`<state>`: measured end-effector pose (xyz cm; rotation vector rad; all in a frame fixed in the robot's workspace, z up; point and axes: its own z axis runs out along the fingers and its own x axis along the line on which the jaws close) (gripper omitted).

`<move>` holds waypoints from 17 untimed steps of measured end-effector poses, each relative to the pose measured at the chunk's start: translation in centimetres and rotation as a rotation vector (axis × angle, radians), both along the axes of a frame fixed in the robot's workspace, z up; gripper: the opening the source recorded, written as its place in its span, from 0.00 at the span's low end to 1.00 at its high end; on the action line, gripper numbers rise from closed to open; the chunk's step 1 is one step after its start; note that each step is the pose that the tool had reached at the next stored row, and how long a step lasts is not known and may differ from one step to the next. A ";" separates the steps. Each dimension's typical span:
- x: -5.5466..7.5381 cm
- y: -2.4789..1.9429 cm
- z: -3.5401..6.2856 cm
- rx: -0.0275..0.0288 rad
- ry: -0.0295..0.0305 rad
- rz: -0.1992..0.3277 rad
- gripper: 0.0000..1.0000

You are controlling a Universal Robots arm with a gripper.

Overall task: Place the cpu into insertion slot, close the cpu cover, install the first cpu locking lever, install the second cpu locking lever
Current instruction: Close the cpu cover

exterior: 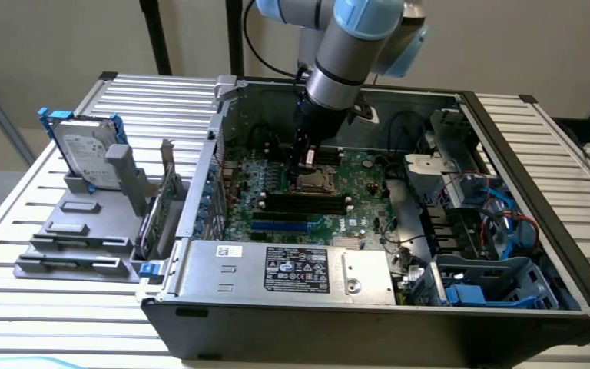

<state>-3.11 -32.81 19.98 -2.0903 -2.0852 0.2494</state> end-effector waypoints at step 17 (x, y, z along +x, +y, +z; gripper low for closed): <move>-3.8 -0.89 4.08 0.0429 0.0020 0.000 0.11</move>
